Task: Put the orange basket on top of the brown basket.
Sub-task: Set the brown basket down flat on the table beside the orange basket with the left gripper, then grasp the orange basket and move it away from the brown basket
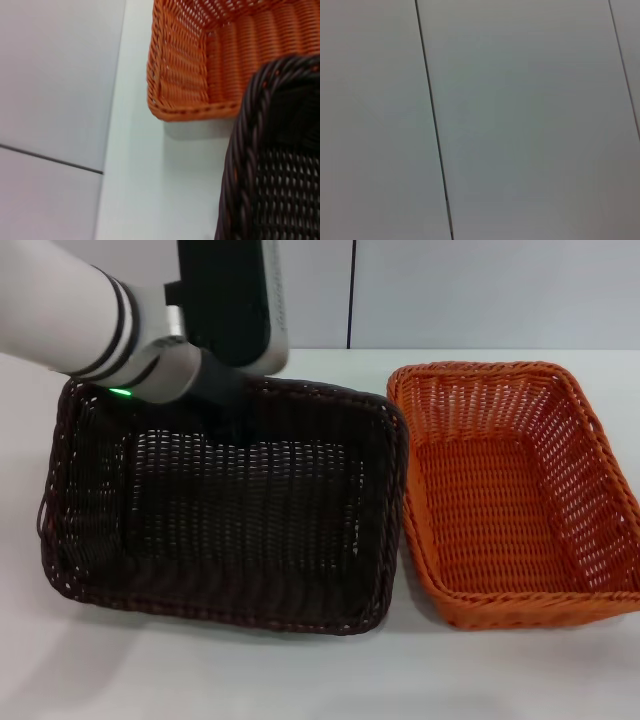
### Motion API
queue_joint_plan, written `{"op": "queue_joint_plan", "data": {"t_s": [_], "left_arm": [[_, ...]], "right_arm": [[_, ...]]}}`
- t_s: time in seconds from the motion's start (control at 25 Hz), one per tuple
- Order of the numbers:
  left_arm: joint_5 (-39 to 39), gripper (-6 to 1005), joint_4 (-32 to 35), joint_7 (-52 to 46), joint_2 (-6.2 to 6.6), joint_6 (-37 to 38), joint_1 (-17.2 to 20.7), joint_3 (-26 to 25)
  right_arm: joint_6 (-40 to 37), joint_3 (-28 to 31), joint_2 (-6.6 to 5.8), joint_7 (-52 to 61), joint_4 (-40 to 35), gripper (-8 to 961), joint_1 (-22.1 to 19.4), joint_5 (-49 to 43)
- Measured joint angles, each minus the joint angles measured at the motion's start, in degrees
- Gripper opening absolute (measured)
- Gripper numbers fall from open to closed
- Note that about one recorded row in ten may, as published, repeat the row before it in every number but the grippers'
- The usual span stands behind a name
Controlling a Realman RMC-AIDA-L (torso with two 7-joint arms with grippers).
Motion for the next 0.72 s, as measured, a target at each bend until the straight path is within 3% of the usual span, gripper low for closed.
{"op": "queue_joint_plan", "data": {"t_s": [0.2, 0.28, 0.44, 0.48, 0.52, 0.64, 0.68, 0.72], "left_arm": [[2.0, 607, -4.2, -3.2, -0.11, 6.6, 2.3, 2.5], [1.7, 685, -6.6, -5.4, -0.12, 13.1, 4.7, 2.8], [1.1, 757, -12.2, -17.0, -0.11, 38.3, 14.6, 4.9], [0.8, 768, -13.1, -23.6, 0.04, 52.7, 21.2, 7.4], [0.8, 779, -13.1, -23.6, 0.04, 52.7, 21.2, 7.4], [0.4, 790, -8.5, -30.2, 0.05, 77.6, 32.1, 12.6], [0.1, 791, -1.5, -34.1, -0.12, 94.4, 39.0, 15.0], [0.1, 791, -1.5, -34.1, -0.12, 94.4, 39.0, 15.0]], "right_arm": [[0.1, 0.9, -0.03, -0.1, 0.5, 791, 0.0, 0.1], [0.3, 1.6, -0.03, -0.1, 0.6, 791, -0.4, 0.2], [0.4, 2.2, -0.11, 0.2, -1.0, 791, -0.9, 0.2], [-1.8, 2.3, -1.39, 0.6, -6.6, 791, -2.4, -1.4], [-1.8, 2.3, -1.39, 0.6, -6.6, 791, -2.4, -1.4], [-11.8, 4.2, -5.39, 0.6, -20.4, 791, -5.4, -7.4], [-18.2, 6.2, -6.74, 0.7, -26.2, 791, -6.2, -10.2], [-26.4, 9.0, -7.65, 0.7, -31.7, 791, -6.6, -13.6]]}}
